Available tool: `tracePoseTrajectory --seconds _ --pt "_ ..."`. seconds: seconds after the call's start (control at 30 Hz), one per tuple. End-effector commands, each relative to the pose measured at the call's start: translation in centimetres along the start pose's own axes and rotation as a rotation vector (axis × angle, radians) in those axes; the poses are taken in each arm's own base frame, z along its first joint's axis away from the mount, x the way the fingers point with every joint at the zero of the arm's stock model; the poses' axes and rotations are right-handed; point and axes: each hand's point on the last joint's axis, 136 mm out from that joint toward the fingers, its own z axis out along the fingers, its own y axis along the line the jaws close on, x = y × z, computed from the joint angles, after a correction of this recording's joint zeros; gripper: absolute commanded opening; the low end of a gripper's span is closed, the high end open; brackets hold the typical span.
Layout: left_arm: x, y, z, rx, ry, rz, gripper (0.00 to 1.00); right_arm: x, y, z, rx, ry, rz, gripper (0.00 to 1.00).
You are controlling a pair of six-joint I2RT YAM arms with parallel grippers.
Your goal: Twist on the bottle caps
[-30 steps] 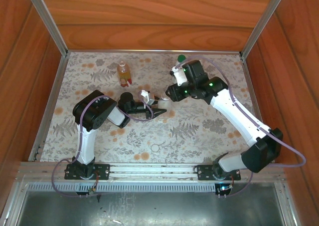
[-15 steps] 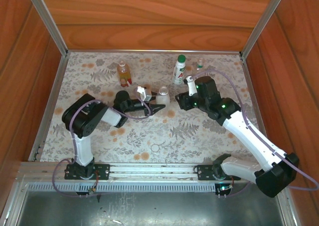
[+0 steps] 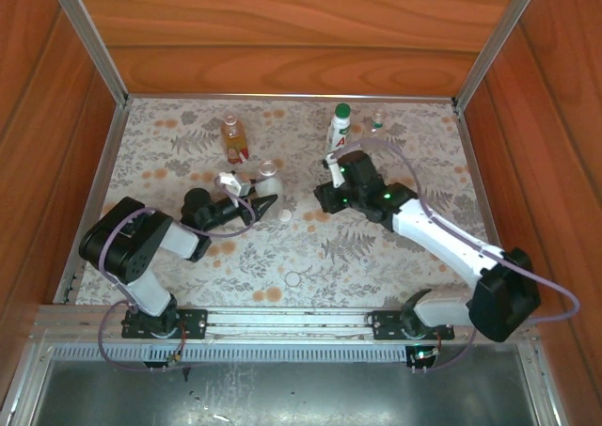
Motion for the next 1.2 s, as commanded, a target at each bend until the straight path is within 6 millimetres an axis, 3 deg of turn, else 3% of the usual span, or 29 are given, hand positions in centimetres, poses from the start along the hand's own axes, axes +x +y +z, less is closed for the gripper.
tracePoseTrajectory --seconds 0.0,0.17,0.3,0.47,0.8,1.17 --pt "-0.5 1.8 -1.3 -0.109 -0.024 0.016 0.59 -0.2 1.9 2.7 -0.042 -0.025 -0.054 0.66" --pt "0.0 2.7 -2.9 -0.176 -0.017 0.007 0.59 1.5 4.0 6.8 -0.042 0.042 -0.126 0.66" --pt "0.3 3.1 -3.7 -0.207 -0.012 0.01 0.59 3.2 4.5 10.1 -0.026 0.133 -0.179 0.66" --pt "0.7 3.3 -4.3 -0.226 -0.003 0.014 0.59 4.2 6.2 12.6 -0.072 0.194 -0.219 0.66" --pt "0.9 3.4 -4.5 -0.225 0.005 0.015 0.59 5.8 7.8 14.2 -0.124 0.269 -0.236 0.59" --pt "0.7 3.3 -4.3 -0.211 0.002 0.017 0.59 7.0 7.3 14.3 -0.103 0.314 -0.241 0.51"
